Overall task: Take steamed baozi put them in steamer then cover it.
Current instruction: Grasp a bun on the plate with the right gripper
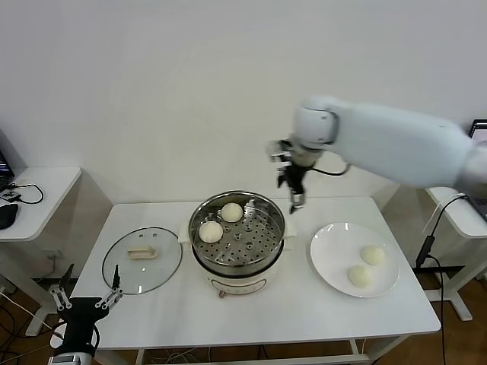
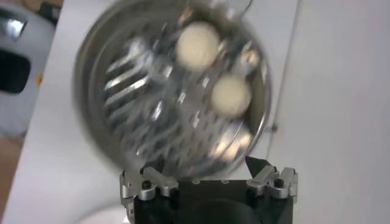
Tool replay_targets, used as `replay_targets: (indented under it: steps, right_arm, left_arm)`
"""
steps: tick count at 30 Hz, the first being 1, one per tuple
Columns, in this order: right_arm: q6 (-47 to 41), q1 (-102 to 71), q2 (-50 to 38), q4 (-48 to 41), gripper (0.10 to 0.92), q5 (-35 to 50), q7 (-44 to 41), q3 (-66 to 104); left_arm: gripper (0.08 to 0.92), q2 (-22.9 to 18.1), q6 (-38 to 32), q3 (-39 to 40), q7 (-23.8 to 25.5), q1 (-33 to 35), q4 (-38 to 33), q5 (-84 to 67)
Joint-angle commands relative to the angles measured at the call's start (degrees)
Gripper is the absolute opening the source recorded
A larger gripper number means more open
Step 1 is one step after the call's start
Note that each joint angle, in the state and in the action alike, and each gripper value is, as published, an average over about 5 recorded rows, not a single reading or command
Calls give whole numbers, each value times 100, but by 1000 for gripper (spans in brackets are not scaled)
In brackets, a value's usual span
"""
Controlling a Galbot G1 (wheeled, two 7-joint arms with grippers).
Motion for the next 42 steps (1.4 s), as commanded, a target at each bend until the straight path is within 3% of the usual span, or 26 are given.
replay_targets:
  steps: [1,17,42]
  right_arm:
    - [556,-823,-2249,817,823,-1005,-165,340]
    - [821,-3809,-2551,318,823,-1978,249,2627]
    - [805,-4633,-1494,-622,823,-2398,560,3025]
  left_arm:
    - [823,-22,-3,110,-2,19,2,99]
    - [823,-96,-22,148,-12,70,250,229]
    - [823,-145,-21,85,-7,-44,490,225]
